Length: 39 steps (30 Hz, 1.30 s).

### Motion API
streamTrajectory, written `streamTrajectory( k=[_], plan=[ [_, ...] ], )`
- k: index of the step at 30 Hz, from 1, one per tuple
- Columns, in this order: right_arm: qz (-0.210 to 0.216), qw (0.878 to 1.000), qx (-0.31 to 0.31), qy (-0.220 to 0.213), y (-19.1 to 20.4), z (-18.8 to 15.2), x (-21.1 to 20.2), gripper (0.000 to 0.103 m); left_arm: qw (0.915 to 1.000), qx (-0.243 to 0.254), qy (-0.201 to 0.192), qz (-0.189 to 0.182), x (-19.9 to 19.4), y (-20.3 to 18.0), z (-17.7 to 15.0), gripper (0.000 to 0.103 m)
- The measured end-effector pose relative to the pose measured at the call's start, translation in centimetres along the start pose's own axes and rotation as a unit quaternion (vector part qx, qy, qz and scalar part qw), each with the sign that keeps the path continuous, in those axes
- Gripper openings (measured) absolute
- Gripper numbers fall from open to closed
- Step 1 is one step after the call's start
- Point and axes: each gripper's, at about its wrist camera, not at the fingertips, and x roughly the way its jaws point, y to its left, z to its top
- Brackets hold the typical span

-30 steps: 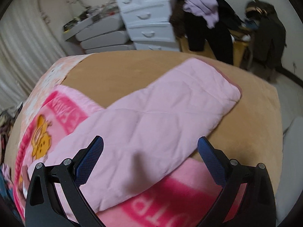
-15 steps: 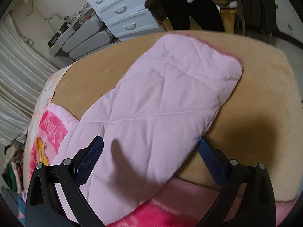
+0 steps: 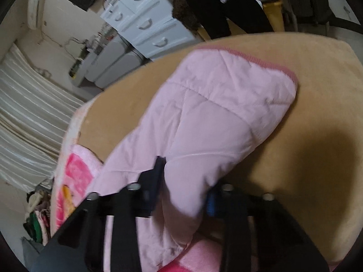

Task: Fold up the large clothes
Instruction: 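Close the right tool on the pink sleeve cuff, then lift the sleeve with the right tool and carry it across the jacket body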

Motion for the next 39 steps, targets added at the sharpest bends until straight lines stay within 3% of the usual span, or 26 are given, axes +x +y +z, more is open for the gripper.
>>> streamTrajectory(
  k=[7,16,20,25,32,39],
  plan=[
    [0.070,0.993,-0.080,-0.045,5.8,0.0,-5.0,0.016,0.9995,-0.006,-0.004,-0.029,-1.4,0.1,0.2,0.095],
    [0.164,0.965,-0.194,-0.071,13.6,-3.0,-10.9,0.015,0.9985,-0.017,-0.043,-0.029,-6.0,1.5,1.4,0.095],
    [0.192,0.952,-0.230,-0.067,16.2,-4.7,-12.4,0.015,0.9968,-0.048,-0.050,-0.040,-7.7,3.6,2.0,0.095],
    [0.221,0.935,-0.272,-0.057,19.0,-7.0,-13.8,0.015,0.9944,-0.059,-0.085,-0.018,-10.2,5.4,2.3,0.095],
    [0.257,0.909,-0.326,-0.040,22.4,-10.9,-15.5,0.015,0.9886,-0.093,-0.114,-0.033,-12.9,8.4,2.1,0.095],
    [0.288,0.883,-0.368,-0.027,25.1,-15.2,-17.3,0.015,0.9891,-0.104,-0.095,-0.043,-12.9,10.0,1.3,0.095]
  ],
)
